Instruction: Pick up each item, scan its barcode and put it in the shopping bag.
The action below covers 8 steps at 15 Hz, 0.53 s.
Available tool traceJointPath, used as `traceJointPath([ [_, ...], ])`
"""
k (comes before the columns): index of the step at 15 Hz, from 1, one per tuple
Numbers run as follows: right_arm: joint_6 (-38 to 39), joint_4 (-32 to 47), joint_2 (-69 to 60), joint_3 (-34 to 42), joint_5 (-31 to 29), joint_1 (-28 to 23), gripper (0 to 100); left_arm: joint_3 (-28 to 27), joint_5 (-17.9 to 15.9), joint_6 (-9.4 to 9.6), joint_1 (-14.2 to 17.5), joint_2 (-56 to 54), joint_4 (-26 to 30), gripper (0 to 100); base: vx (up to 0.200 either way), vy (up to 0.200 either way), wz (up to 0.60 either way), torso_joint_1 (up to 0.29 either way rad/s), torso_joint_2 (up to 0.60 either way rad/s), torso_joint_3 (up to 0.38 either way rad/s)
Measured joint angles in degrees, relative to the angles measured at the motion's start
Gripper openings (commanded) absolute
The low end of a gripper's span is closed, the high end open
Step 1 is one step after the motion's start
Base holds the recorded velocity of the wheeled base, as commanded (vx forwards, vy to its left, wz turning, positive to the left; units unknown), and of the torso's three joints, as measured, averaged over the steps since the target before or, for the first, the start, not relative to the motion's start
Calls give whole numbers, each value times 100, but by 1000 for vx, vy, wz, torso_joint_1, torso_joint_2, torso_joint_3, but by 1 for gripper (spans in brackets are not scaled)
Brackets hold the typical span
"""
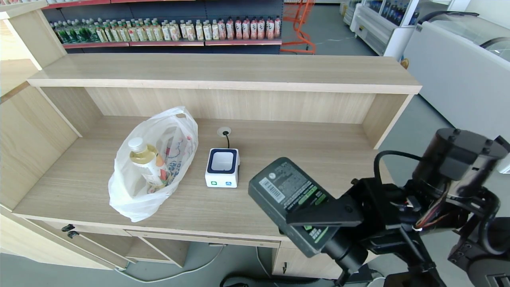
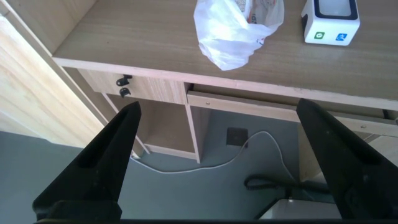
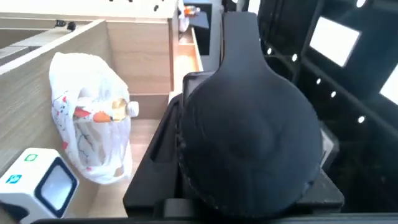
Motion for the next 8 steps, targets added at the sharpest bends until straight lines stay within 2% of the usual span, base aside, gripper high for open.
traceJointPath([
  [1, 969, 13, -146, -15, -627, -116, 0, 0, 2, 0, 0, 0, 0, 100, 0, 0, 0, 0, 0, 0],
  [3, 3028, 22, -486, 116, -2732, -416, 0, 0, 2, 0, 0, 0, 1, 100, 0, 0, 0, 0, 0, 0],
  [4, 3794, 13, -649, 222, -3277, -628, 0, 0, 2, 0, 0, 0, 0, 100, 0, 0, 0, 0, 0, 0],
  [5, 4128, 38, -808, 388, -3312, -1017, 0, 0, 0, -2, 0, 0, 0, 100, 0, 0, 0, 0, 0, 0],
  [8, 4385, 692, -1191, 686, -2483, -2486, 0, 0, 0, 0, 0, 0, 1, 100, 0, 0, 0, 0, 0, 0],
])
